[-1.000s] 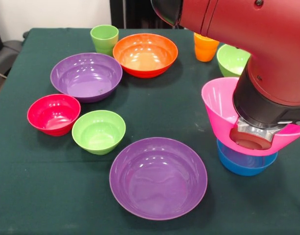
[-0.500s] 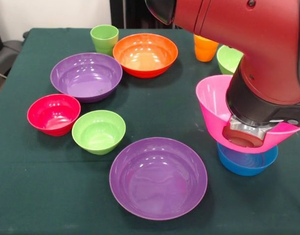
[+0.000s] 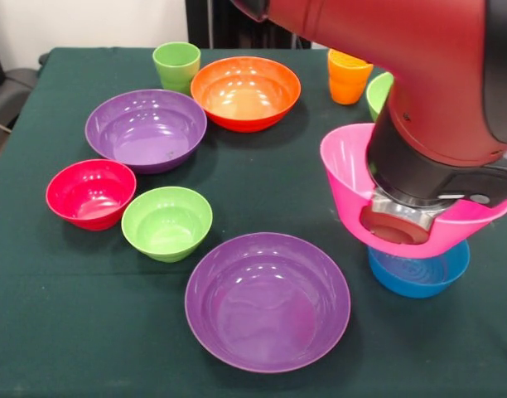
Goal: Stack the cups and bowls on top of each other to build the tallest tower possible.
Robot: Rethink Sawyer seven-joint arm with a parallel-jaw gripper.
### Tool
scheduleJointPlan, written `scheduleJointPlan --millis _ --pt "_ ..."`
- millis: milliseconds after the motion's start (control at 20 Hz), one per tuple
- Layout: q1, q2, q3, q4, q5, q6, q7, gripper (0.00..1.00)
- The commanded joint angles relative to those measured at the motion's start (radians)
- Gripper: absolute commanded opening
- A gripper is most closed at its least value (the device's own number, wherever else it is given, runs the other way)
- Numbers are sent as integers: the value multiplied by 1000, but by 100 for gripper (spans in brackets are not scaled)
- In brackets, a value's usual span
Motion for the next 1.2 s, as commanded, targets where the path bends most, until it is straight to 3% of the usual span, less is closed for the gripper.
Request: scheduleJointPlan --millis 50,600,1200 --pt "-55 -13 71 -59 -38 29 57 0" --pt "-88 -9 14 -140 20 47 99 0" --pt "-116 20 -122 -224 185 34 195 0"
